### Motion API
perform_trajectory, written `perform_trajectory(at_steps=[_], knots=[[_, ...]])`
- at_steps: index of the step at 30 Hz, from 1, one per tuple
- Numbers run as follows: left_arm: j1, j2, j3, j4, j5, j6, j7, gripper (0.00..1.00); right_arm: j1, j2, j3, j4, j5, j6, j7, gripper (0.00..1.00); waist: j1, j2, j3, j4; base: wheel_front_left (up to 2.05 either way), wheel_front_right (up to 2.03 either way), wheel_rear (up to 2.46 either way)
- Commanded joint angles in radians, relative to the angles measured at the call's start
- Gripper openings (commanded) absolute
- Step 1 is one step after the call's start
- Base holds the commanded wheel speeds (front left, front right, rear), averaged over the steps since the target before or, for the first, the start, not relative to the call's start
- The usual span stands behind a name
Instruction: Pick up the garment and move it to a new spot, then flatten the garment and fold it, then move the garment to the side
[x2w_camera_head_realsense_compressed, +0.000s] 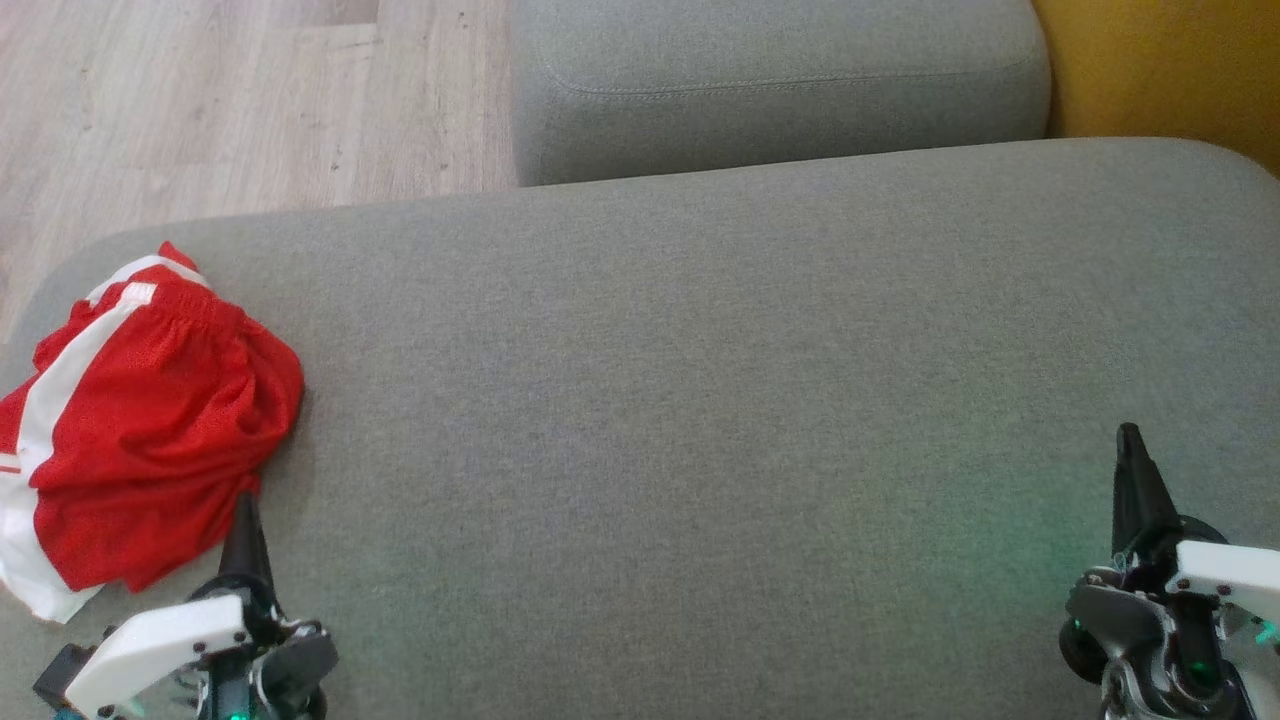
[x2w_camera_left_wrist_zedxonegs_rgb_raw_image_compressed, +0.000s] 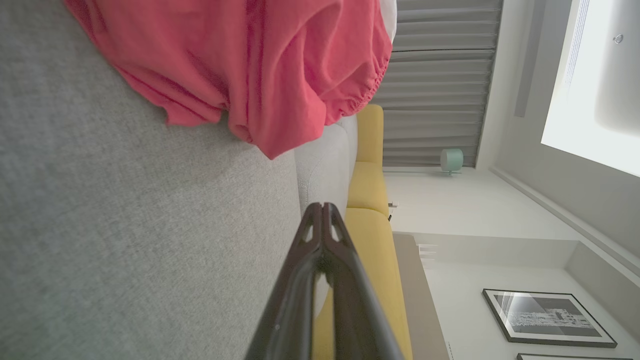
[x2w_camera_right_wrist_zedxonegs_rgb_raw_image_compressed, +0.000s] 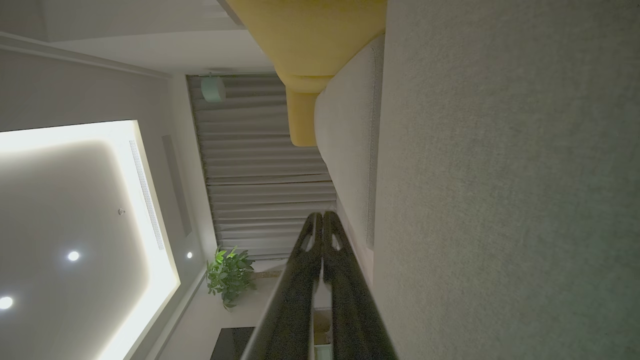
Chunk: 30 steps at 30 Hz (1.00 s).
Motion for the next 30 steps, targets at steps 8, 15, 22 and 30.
perform_trajectory(at_steps=[8, 15, 22, 30], knots=[[-0.049, 0.005, 0.037, -0.037, -0.005, -0.006, 0.007, 0.00, -0.052, -0.005, 0.021, -0.038, -0.003, 0.008, 0.006, 0.00, 0.0000, 0.0000, 0.000, 0.000, 0.00, 0.00, 0.00], [-0.049, 0.005, 0.037, -0.037, -0.005, -0.006, 0.007, 0.00, -0.052, -0.005, 0.021, -0.038, -0.003, 0.008, 0.006, 0.00, 0.0000, 0.0000, 0.000, 0.000, 0.00, 0.00, 0.00], [-0.049, 0.005, 0.037, -0.037, -0.005, -0.006, 0.007, 0.00, -0.052, -0.005, 0.021, -0.038, -0.003, 0.008, 0.006, 0.00, 0.0000, 0.0000, 0.000, 0.000, 0.00, 0.00, 0.00], [-0.049, 0.005, 0.037, -0.037, -0.005, -0.006, 0.007, 0.00, -0.052, -0.005, 0.021, -0.038, -0.003, 0.008, 0.006, 0.00, 0.0000, 0.0000, 0.000, 0.000, 0.00, 0.00, 0.00]])
